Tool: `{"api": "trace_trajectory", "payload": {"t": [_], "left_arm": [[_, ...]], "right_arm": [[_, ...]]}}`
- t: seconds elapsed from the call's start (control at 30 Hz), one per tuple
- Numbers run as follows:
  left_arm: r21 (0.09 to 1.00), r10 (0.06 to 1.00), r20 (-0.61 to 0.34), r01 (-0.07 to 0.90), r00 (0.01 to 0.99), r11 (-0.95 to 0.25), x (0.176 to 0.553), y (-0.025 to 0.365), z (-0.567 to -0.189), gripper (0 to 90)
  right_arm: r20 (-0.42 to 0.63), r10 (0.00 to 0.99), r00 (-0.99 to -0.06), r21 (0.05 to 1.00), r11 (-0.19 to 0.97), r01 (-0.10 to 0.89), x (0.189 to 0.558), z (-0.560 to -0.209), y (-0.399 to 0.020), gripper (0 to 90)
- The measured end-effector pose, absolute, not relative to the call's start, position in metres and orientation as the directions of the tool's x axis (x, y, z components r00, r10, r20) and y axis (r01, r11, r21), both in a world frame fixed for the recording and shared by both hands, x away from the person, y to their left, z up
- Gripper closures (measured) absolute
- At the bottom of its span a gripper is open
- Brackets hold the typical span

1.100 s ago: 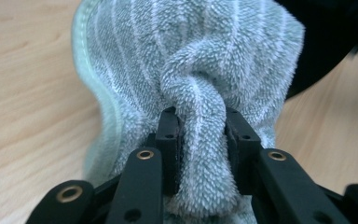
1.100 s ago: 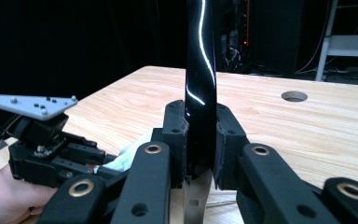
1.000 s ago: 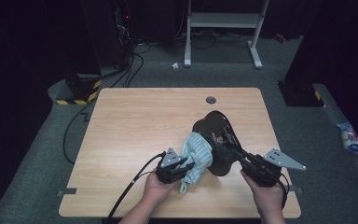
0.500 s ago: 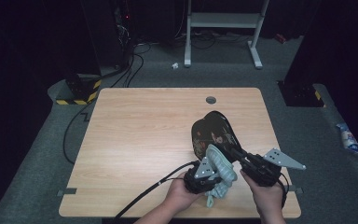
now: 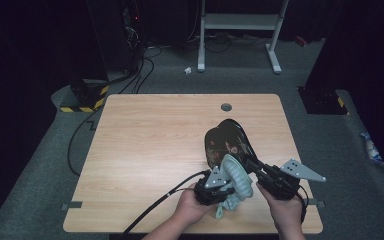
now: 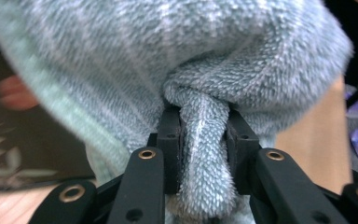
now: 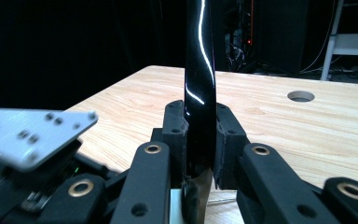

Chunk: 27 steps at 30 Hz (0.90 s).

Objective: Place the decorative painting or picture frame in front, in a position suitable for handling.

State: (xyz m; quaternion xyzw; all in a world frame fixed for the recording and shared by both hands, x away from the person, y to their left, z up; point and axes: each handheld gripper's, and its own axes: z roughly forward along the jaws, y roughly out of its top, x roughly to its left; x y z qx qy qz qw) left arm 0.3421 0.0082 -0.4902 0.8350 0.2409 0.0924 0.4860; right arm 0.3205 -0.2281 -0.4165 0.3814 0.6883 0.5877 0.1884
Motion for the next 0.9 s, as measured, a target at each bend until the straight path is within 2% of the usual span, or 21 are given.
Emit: {"api": "trace_trajectory", "payload": {"t": [0.13,0.4,0.53,0.8,0.9], "left_arm": [[0.851,0.579,-0.138,0.395,0.804,-0.345,0.365,0.031,-0.494,72.0],[0.83,0.665,-0.176,0.473,0.725,-0.295,0.391,0.048,-0.497,72.1],[0.823,0.653,-0.161,0.466,0.74,-0.325,0.386,0.043,-0.497,72.5],[0.843,0.518,-0.136,0.373,0.844,-0.386,0.353,0.011,-0.482,72.4],[0.848,0.499,-0.111,0.344,0.859,-0.404,0.348,0.005,-0.479,72.3]], "right_arm": [[0.19,0.746,-0.638,0.952,0.019,0.305,0.321,-0.417,-0.228,77.9],[0.19,0.751,-0.632,0.952,0.017,0.306,0.321,-0.417,-0.227,77.9],[0.189,0.752,-0.632,0.952,0.019,0.306,0.321,-0.416,-0.226,77.9],[0.191,0.751,-0.632,0.952,0.015,0.305,0.321,-0.417,-0.227,77.9],[0.192,0.75,-0.633,0.952,0.014,0.306,0.321,-0.417,-0.227,77.9]]}}
